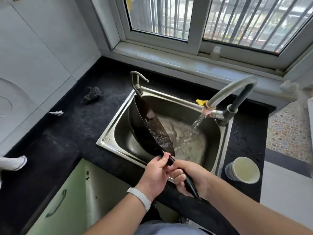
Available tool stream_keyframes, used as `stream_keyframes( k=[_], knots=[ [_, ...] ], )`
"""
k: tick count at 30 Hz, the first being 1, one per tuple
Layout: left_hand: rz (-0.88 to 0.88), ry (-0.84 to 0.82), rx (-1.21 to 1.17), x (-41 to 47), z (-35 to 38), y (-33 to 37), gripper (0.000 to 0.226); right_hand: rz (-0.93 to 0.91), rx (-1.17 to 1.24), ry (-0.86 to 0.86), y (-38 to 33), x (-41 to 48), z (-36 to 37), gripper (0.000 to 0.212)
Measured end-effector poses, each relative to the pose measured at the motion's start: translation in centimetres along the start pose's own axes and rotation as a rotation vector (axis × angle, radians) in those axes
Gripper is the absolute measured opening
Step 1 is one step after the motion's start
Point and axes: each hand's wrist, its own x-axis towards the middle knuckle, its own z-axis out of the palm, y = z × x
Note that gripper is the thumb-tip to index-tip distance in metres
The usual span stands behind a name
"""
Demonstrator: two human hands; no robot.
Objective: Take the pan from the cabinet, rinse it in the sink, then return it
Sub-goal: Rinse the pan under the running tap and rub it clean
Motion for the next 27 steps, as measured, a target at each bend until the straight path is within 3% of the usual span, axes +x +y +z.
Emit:
stream_keyframes(
  k=[4, 7, 9, 12, 13, 15, 17, 23, 27],
  knots=[
    [0.074, 0.011, 0.111, -0.8, 1.1, -0.4, 0.019, -0.006, -0.260, 0.076, -0.8, -1.7, -0.5, 0.019],
    [0.106, 0.074, 0.176, -0.8, 1.6, -1.3, 0.017, -0.038, -0.527, 0.238, -1.3, -2.8, -0.7, 0.012],
    [0.123, 0.140, 0.222, -0.7, 2.2, -2.0, 0.017, -0.068, -0.774, 0.393, -1.5, -3.0, -0.3, 0.018],
    [0.122, 0.192, 0.249, -0.7, 3.1, -2.4, 0.022, -0.069, -1.358, 0.612, -1.1, -3.1, 1.5, 0.042],
    [0.118, 0.193, 0.257, -0.8, 3.2, -2.4, 0.022, -0.083, -1.574, 0.617, -0.9, -3.4, 2.2, 0.050],
    [0.115, 0.194, 0.278, -0.8, 3.1, -2.2, 0.022, -0.144, -1.719, 0.583, -0.6, -2.9, 2.0, 0.040],
    [0.119, 0.203, 0.298, -0.6, 2.9, -2.2, 0.022, -0.250, -1.662, 0.568, -0.7, -2.6, 0.9, 0.026],
    [0.137, 0.201, 0.287, 0.3, 2.5, -1.9, 0.019, -0.255, -1.063, 0.568, -0.8, -2.3, -0.3, 0.031],
    [0.134, 0.114, 0.258, 0.6, 1.9, -0.9, 0.025, -0.356, -0.901, 0.514, -0.6, -2.4, -0.3, 0.026]
  ],
)
